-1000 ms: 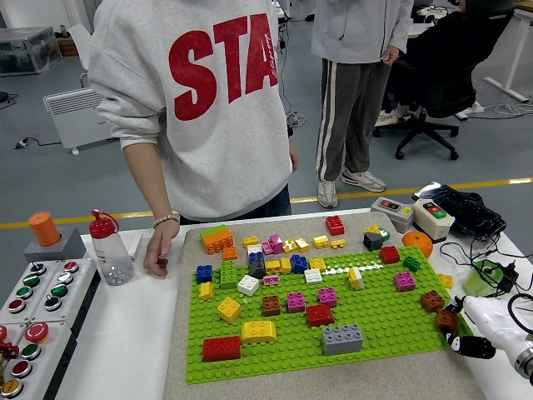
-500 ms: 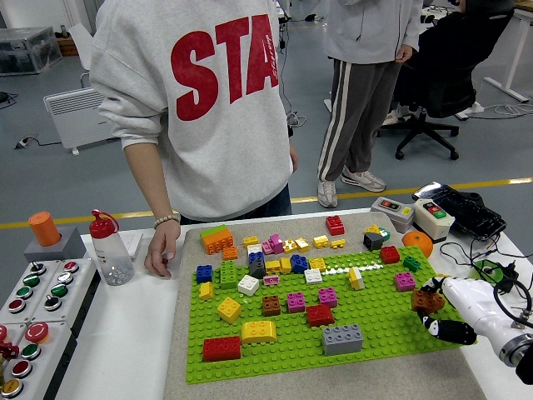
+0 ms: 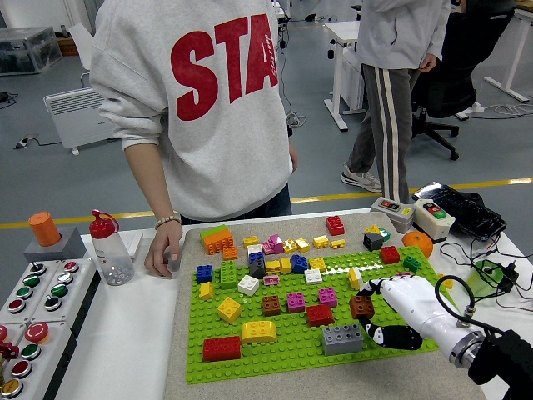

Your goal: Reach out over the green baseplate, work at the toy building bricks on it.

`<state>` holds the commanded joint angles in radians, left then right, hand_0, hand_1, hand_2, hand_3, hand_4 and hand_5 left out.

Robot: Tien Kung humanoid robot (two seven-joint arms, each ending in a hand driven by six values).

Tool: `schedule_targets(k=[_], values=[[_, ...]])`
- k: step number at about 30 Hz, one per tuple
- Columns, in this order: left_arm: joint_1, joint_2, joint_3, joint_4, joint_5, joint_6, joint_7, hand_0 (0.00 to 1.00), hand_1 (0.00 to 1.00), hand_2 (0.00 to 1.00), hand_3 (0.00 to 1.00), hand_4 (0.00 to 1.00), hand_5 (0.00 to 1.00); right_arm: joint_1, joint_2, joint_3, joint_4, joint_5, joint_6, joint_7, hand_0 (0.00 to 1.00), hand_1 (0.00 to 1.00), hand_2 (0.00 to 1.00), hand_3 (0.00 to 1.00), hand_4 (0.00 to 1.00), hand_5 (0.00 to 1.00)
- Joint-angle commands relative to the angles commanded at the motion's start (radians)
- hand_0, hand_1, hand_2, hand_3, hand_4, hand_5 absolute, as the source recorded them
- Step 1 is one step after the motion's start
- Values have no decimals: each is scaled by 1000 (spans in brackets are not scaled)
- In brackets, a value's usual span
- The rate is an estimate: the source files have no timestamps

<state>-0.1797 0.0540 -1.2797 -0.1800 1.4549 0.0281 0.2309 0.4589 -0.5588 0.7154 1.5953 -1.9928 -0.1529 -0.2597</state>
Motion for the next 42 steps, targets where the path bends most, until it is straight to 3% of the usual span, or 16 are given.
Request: schedule_targets(k=[11,42], values=[[5,-1,-2,0,2,-1,2,650,684,673,571,284,998,74,22,-103,-45,-8,30,-23,668,703,694,571,412,251],[11,0,0,0,2,-3,2,653,685,674,571,286,998,93,52,-133,-99,-7,27,-25,673,709,704,577,414,233]])
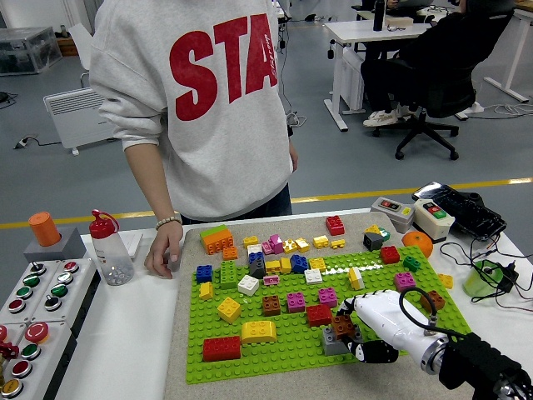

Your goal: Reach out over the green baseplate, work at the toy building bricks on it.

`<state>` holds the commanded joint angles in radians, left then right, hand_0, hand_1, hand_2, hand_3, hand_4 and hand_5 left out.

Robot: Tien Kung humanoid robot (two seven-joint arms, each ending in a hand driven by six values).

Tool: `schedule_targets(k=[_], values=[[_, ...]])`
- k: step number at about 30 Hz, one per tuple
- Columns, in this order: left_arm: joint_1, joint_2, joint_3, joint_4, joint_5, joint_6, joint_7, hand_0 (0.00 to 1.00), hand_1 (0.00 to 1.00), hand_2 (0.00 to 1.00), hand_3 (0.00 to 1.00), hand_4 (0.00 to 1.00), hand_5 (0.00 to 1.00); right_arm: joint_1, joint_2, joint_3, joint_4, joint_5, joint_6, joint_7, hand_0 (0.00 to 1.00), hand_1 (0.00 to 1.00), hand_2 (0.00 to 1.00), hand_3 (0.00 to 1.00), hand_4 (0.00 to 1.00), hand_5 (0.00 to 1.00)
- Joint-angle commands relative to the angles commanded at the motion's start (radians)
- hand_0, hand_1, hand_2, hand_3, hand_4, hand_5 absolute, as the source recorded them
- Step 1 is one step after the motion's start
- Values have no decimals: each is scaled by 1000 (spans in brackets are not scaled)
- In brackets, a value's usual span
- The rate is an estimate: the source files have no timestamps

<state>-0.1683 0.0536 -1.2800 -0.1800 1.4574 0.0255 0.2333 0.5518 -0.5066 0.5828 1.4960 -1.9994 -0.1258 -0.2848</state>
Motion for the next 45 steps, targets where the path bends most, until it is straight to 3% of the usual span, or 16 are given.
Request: schedule_targets(k=[45], values=[[-11,0,5,0,-6,0,-2,651,684,675,571,287,998,5,11,-11,-26,20,5,5,671,707,705,578,416,231]])
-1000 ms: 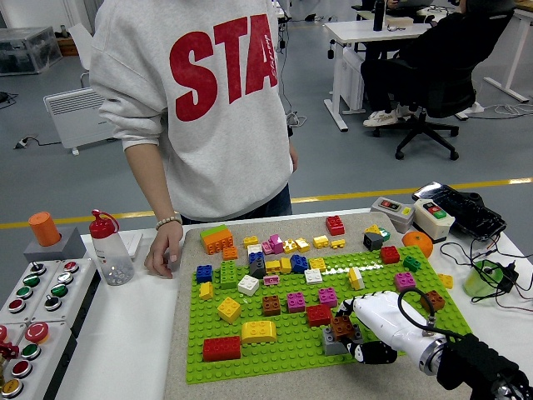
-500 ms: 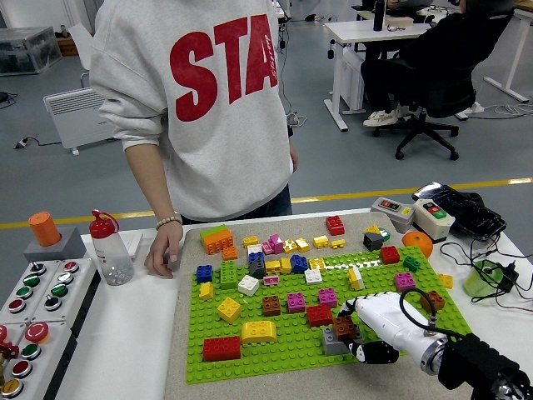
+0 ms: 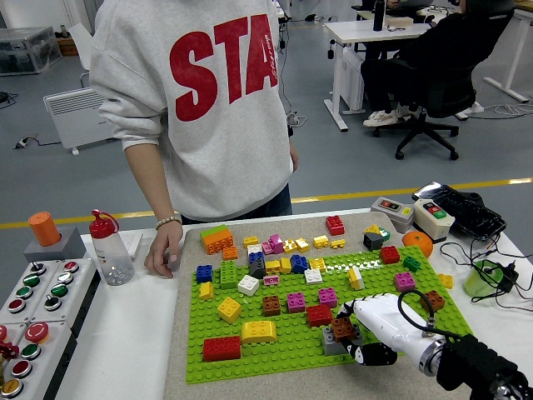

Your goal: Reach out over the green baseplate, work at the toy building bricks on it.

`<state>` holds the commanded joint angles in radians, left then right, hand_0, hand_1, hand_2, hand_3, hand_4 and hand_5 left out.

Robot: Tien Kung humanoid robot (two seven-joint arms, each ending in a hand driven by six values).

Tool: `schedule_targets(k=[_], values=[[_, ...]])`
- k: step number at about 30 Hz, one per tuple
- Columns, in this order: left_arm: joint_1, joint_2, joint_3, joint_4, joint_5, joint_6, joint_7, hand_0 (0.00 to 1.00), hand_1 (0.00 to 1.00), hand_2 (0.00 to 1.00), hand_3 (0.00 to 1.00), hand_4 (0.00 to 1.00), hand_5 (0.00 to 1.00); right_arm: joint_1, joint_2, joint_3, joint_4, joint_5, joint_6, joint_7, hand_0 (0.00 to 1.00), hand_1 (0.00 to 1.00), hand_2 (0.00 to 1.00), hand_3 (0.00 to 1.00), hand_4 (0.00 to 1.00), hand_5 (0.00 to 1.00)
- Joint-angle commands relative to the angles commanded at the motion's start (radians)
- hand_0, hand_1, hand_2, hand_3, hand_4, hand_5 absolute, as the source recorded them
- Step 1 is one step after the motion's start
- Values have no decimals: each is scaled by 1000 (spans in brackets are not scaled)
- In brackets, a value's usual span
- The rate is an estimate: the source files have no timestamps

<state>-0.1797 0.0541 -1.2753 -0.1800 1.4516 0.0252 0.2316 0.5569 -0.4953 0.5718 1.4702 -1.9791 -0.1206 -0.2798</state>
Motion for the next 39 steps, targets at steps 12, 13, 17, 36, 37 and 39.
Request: schedule_targets(k=[12,13,17,36,37,39], values=[[3,-1,-4,0,5,0,2,653,685,674,570,286,998,-1,6,-5,-18,6,0,1,672,707,701,577,413,237],[4,-1,-5,0,5,0,2,653,685,674,570,286,998,-2,6,-5,-20,6,1,1,672,707,701,577,413,237],[7,-2,-6,0,6,1,3,652,684,674,570,286,998,-5,6,-3,-22,8,1,2,670,706,700,575,412,246],[11,-2,-6,0,6,0,3,649,684,673,570,286,998,-8,5,4,-23,4,25,-1,688,728,756,657,427,268],[11,-2,-6,0,6,0,3,649,684,673,570,286,998,-8,5,4,-23,4,26,-1,688,728,756,657,427,268],[10,-2,-5,0,4,0,2,648,685,673,569,285,998,-8,6,6,-24,4,29,-1,701,741,776,695,433,271]])
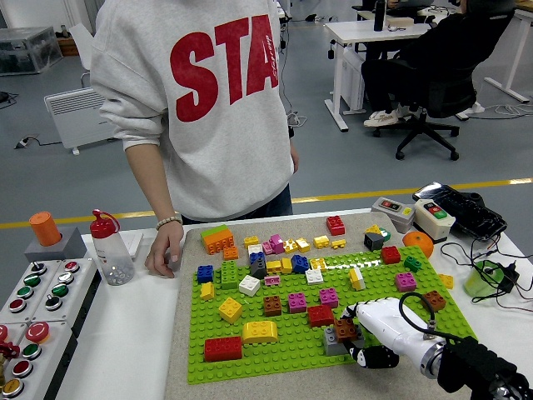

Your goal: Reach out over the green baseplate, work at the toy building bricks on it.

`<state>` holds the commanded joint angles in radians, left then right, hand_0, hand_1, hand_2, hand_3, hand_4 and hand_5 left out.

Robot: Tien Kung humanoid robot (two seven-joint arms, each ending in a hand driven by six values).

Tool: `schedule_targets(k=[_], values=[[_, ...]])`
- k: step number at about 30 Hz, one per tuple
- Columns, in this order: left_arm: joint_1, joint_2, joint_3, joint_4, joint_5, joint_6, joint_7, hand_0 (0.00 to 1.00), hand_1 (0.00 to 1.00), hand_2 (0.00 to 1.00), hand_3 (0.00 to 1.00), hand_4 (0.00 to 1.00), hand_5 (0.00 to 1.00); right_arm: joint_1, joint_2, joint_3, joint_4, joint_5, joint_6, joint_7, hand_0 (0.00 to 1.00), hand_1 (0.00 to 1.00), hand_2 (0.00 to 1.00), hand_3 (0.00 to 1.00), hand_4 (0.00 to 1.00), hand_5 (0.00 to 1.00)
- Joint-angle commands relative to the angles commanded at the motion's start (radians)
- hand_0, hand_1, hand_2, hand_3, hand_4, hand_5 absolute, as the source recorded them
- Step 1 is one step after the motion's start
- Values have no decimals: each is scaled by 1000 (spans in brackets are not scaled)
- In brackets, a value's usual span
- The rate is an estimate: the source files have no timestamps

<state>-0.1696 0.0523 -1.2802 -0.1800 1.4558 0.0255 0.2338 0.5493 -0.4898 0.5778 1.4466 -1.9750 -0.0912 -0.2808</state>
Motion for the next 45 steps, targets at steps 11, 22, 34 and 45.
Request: schedule_targets(k=[11,22,34,45], values=[[-6,2,0,0,0,-1,0,648,685,673,570,285,998,2,0,12,-3,1,9,1,711,752,795,728,451,282],[-7,2,1,0,0,0,-1,648,684,672,569,285,998,1,-3,17,-5,11,27,-1,732,771,897,857,502,304],[-9,2,1,0,0,0,-1,648,683,673,569,285,998,0,-4,25,-2,13,23,1,756,788,956,911,542,317],[-7,1,-1,0,2,0,1,649,684,673,570,285,998,-2,-5,30,4,12,14,12,808,816,971,947,593,327]])
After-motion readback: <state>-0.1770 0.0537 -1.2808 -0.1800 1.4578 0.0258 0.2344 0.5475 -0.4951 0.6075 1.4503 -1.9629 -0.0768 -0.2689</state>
